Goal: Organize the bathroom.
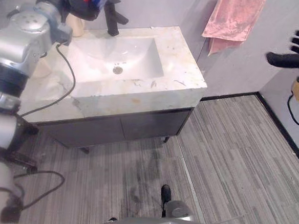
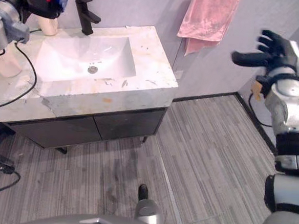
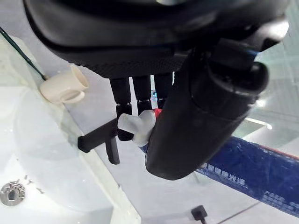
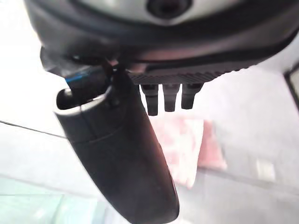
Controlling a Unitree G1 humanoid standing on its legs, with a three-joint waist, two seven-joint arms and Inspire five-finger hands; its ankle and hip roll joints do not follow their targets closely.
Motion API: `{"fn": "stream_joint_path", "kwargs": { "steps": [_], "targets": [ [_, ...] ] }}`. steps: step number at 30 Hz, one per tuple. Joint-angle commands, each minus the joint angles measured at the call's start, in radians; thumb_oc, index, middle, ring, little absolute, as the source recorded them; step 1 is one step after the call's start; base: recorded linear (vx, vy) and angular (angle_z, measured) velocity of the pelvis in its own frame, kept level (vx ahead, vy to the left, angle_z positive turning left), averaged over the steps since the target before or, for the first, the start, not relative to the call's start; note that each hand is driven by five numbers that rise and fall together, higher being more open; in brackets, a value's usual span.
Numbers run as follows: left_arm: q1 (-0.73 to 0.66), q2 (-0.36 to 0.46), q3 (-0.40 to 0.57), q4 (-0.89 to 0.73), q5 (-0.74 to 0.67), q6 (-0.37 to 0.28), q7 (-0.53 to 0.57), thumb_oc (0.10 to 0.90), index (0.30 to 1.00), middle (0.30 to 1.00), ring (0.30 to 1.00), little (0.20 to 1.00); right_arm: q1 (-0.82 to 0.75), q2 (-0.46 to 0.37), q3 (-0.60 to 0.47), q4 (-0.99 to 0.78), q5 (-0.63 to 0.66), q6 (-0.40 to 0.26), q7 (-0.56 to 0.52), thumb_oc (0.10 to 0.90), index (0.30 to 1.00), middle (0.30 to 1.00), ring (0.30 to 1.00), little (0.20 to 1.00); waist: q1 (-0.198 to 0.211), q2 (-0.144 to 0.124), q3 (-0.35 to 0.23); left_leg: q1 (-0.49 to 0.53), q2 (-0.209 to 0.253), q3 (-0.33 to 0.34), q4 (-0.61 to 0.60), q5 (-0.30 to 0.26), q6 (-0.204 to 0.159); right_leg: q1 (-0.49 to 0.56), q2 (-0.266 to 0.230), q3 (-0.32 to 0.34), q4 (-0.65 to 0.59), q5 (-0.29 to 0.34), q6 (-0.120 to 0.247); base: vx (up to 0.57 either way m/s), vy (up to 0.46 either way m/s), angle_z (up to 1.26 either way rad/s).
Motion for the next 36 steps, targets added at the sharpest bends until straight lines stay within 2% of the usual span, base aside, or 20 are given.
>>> {"fn": "stream_joint_path", "kwargs": {
  "steps": [1,6,10,11,17,21,29,33,36],
  "targets": [
    [-0.162,0.052,0.032,0.031,-0.044,-0.075,-0.037,0.400,0.300,0.300,0.300,0.300,-0.143,-0.017,-0.008,-0.021,0.237,-0.127,0.071,0.800,0.900,0.900,0.900,0.900,0.030,0.026,-0.086,-0.024,-0.045,-0.091,0.041,-0.067,0.057,0.050,0.068,0.003,-0.007,-0.131,0.031,0.00,0.000,0.00],
    [-0.166,0.040,0.006,0.099,-0.062,-0.019,-0.153,0.400,0.300,0.300,0.300,0.300,-0.207,0.068,-0.008,-0.071,0.393,-0.087,0.106,0.800,0.900,0.900,0.900,0.900,0.049,0.031,-0.086,-0.030,-0.049,-0.107,0.049,-0.067,0.057,0.059,0.060,-0.021,-0.008,-0.132,0.035,0.00,-0.010,0.07],
    [-0.158,0.033,-0.004,0.124,-0.072,-0.031,-0.198,0.400,0.300,0.300,0.300,0.300,-0.226,0.122,0.004,-0.113,0.457,-0.077,0.109,0.800,0.900,0.900,0.900,0.900,0.066,0.031,-0.088,-0.039,-0.053,-0.111,0.053,-0.057,0.056,0.056,0.058,-0.030,-0.009,-0.127,0.031,-0.01,-0.019,0.10],
    [-0.158,0.028,-0.008,0.131,-0.078,-0.029,-0.215,0.400,0.300,0.300,0.300,0.300,-0.235,0.154,0.009,-0.136,0.507,-0.073,0.106,0.800,0.900,0.900,0.900,0.900,0.070,0.032,-0.091,-0.040,-0.052,-0.112,0.053,-0.056,0.055,0.057,0.058,-0.035,-0.009,-0.128,0.031,0.01,-0.020,0.10],
    [-0.168,0.006,-0.020,0.133,-0.107,-0.030,-0.255,0.400,0.300,0.300,0.300,0.300,-0.271,0.220,0.029,-0.169,0.595,-0.051,0.125,0.800,0.900,0.900,0.900,0.900,0.080,0.034,-0.101,-0.039,-0.047,-0.117,0.051,-0.050,0.052,0.063,0.061,-0.036,-0.009,-0.133,0.031,0.04,-0.022,0.05],
    [-0.167,-0.025,-0.026,0.113,-0.143,-0.028,-0.292,0.400,0.300,0.300,0.300,0.300,-0.295,0.241,0.062,-0.170,0.573,-0.044,0.147,0.800,0.900,0.900,0.900,0.900,0.084,0.032,-0.102,-0.047,-0.043,-0.133,0.053,-0.046,0.050,0.070,0.063,-0.025,-0.009,-0.137,0.030,0.04,-0.021,0.04],
    [-0.149,-0.112,-0.038,0.072,-0.150,-0.010,-0.278,0.400,0.300,0.300,0.300,0.300,-0.361,0.281,0.134,-0.121,0.552,-0.050,0.179,0.800,0.900,0.900,0.900,0.900,0.095,0.020,-0.108,-0.053,-0.043,-0.153,0.065,-0.048,0.051,0.081,0.064,-0.023,-0.009,-0.141,0.028,0.03,-0.029,0.08],
    [-0.133,-0.160,-0.033,0.059,-0.164,0.010,-0.268,0.400,0.300,0.300,0.300,0.300,-0.385,0.319,0.173,-0.097,0.531,-0.023,0.208,0.800,0.900,0.900,0.900,0.900,0.100,0.013,-0.117,-0.050,-0.042,-0.160,0.065,-0.048,0.051,0.086,0.067,-0.023,-0.009,-0.144,0.027,0.04,-0.025,0.01],
    [-0.112,-0.198,-0.022,0.035,-0.177,0.037,-0.246,0.400,0.300,0.300,0.300,0.300,-0.377,0.352,0.217,-0.103,0.461,-0.003,0.245,0.800,0.900,0.900,0.900,0.900,0.103,0.007,-0.120,-0.052,-0.039,-0.166,0.072,-0.047,0.051,0.091,0.066,-0.022,-0.009,-0.145,0.024,0.02,-0.013,0.00]
  ]
}}
